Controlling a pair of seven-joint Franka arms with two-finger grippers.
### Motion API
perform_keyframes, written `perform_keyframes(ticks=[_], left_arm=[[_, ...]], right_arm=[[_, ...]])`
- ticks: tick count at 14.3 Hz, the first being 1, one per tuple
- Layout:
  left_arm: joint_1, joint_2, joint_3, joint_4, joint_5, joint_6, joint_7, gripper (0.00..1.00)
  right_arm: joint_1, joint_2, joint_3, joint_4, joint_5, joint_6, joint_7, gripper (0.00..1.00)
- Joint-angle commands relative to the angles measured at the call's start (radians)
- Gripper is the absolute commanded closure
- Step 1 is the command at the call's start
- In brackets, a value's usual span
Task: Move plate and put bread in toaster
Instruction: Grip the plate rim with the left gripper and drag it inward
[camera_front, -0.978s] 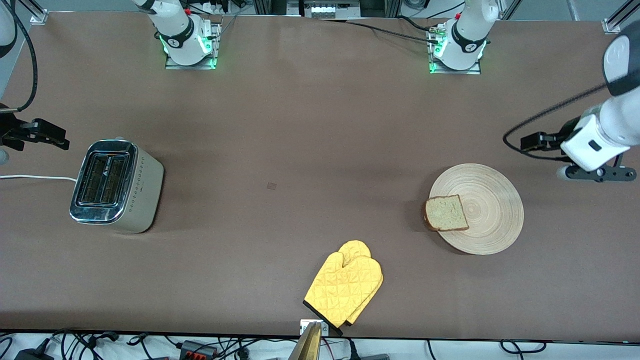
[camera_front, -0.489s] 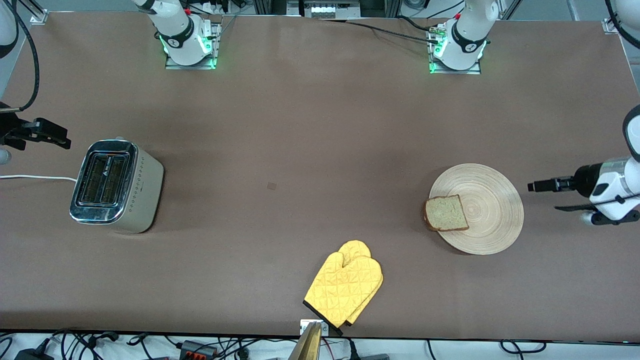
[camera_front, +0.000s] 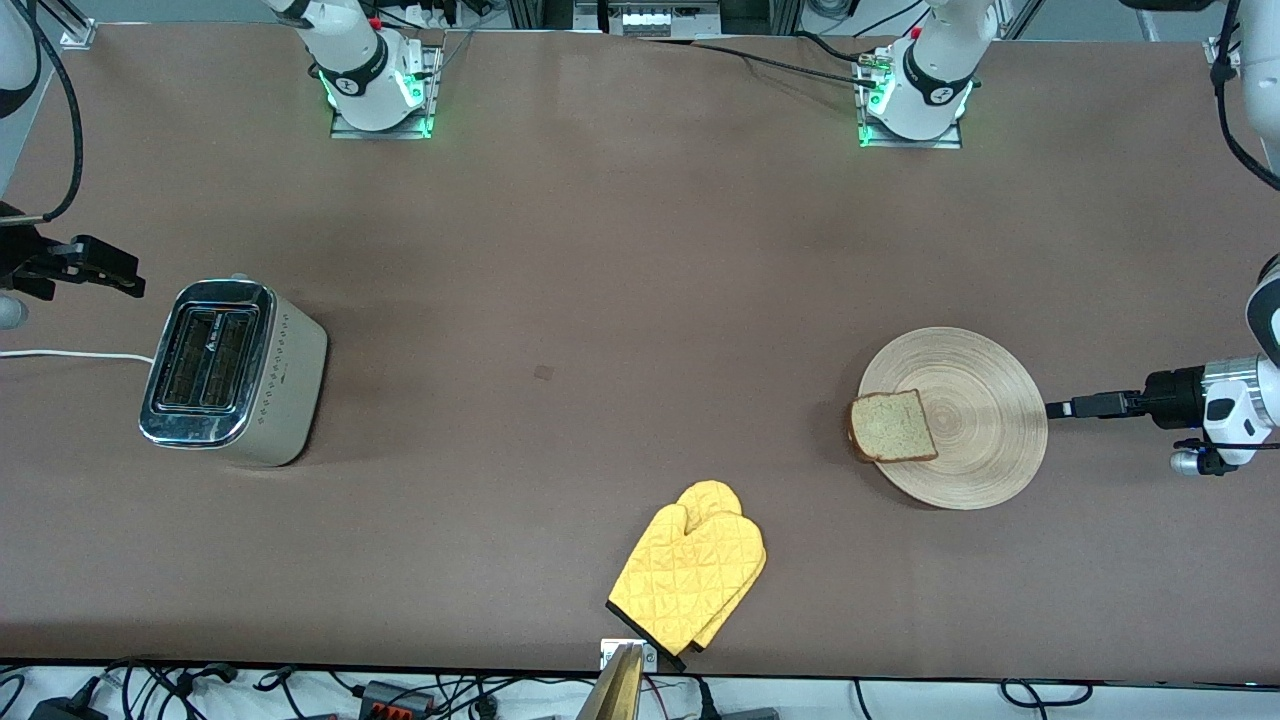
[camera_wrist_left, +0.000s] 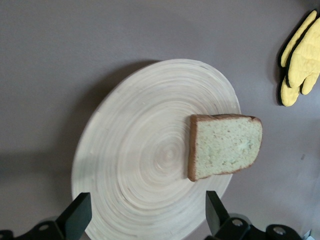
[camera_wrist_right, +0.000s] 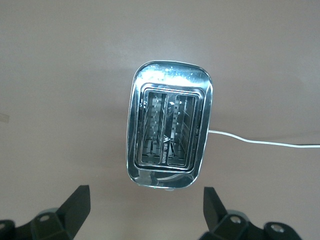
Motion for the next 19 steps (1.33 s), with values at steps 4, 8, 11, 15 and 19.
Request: perform_keyframes(ticks=[4,8,11,15,19], left_arm=[[0.070,0.128,-0.009,0.041,-0.200,0.036,0.212,0.04],[0.083,0.156,-0.009,0.041,-0.208,0.036,0.240,0.13],[0.086,0.182,-0.009,0.041,-0.210,0.026,0.273,0.30],[0.093,0.185,-0.009,0.041,-0.208,-0.008,0.286,0.71],[0.101,0.195,-0.009,0.039,-0.207,-0.013,0.295,0.90]], right_arm=[[0.003,-0.004,-0.003,0.012,0.010,-0.031,-0.020,0.00],[0.000,-0.002,-0.003,0.012,0.011,-0.030,-0.018,0.00],[-0.002,-0.002,-0.004,0.012,0.010,-0.030,-0.020,0.00],[0.001,-0.002,-0.003,0.014,0.010,-0.031,-0.020,0.00],[0.003,-0.004,-0.003,0.015,0.010,-0.030,-0.020,0.00]])
